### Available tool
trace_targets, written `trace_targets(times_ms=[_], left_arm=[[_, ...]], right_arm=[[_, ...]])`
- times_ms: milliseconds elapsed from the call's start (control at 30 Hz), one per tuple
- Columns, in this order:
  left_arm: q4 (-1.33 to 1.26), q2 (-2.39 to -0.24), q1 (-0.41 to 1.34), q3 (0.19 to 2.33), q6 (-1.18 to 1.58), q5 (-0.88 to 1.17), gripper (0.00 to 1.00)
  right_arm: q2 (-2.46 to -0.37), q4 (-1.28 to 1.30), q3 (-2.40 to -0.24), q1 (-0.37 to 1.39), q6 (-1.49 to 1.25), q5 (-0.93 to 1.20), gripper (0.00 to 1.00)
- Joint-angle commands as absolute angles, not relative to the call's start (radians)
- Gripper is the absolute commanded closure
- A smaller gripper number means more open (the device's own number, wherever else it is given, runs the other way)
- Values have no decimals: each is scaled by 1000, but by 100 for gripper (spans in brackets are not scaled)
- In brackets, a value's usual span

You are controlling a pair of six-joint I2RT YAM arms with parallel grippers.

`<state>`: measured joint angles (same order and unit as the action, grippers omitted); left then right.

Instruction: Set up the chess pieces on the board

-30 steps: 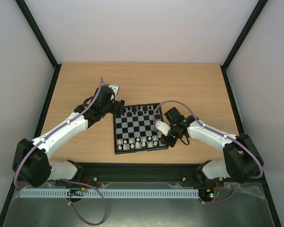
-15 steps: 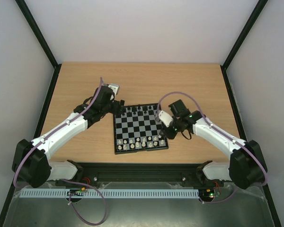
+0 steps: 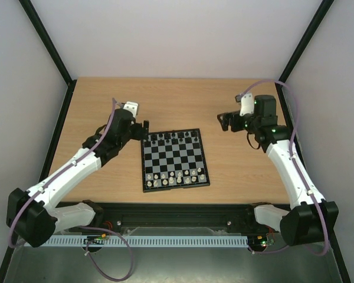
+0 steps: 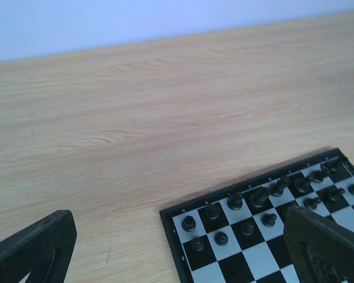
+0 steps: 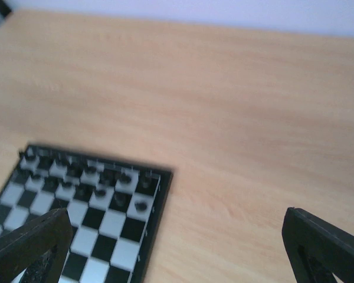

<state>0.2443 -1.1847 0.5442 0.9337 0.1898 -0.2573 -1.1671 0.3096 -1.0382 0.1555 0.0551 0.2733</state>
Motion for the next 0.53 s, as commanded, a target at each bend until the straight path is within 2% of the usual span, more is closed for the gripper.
trace_targets(times_ms=[0, 233, 500], left_arm=[[200, -1118, 538, 922, 218, -357, 1], [207, -1083, 538, 923, 223, -445, 1], [172, -1075, 538, 891, 179, -411, 1]], right_arm=[[-1170, 252, -1144, 146, -108, 194, 1], [-1105, 206, -1137, 145, -185, 174, 1], [-1072, 179, -1072, 146, -206, 204, 1]])
